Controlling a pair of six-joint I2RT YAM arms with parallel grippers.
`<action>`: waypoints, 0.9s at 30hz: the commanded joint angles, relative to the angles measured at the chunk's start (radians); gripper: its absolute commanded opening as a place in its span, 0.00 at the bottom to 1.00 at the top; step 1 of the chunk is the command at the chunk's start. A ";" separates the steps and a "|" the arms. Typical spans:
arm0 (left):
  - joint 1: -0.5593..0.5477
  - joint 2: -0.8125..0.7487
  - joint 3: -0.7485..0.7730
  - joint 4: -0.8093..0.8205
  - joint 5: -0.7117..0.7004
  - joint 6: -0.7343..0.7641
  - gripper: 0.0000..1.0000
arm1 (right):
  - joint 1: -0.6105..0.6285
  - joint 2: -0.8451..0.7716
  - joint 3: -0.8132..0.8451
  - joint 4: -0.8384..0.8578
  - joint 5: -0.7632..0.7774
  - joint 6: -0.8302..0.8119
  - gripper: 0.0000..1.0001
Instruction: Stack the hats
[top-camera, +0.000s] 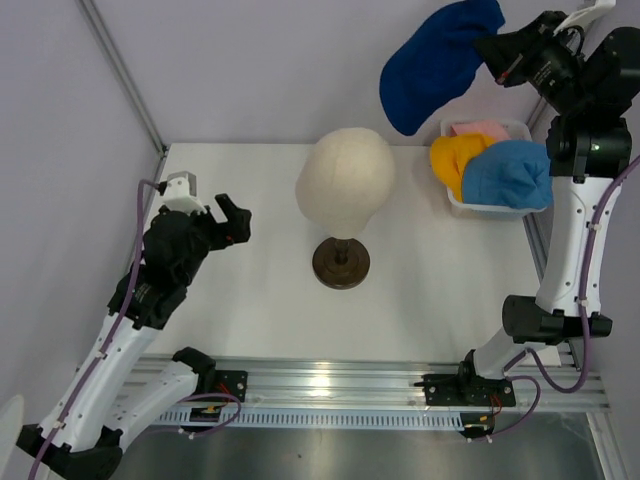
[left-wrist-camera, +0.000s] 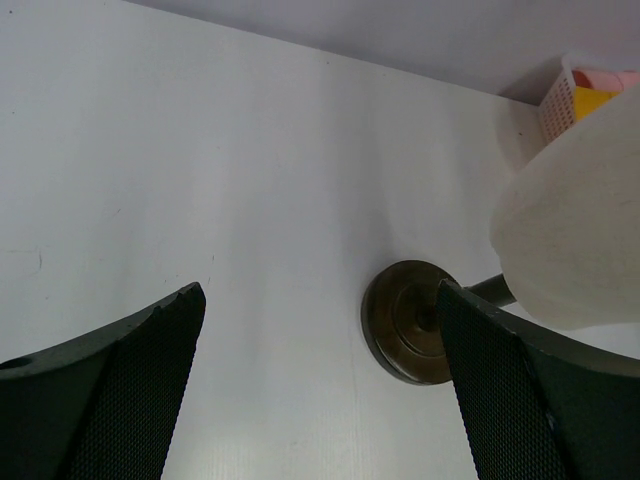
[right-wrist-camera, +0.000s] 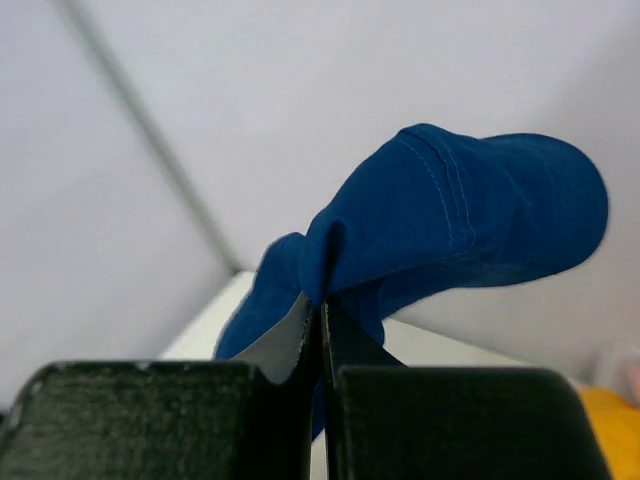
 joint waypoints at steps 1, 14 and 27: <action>0.008 -0.028 0.012 0.035 0.037 -0.012 0.99 | 0.065 -0.024 0.042 0.128 -0.274 0.141 0.00; 0.008 -0.104 0.017 0.103 0.051 -0.023 1.00 | 0.303 0.093 0.136 0.135 -0.467 0.209 0.00; 0.008 0.012 0.084 0.458 0.228 -0.174 0.99 | 0.344 0.142 0.081 -0.015 -0.453 0.062 0.00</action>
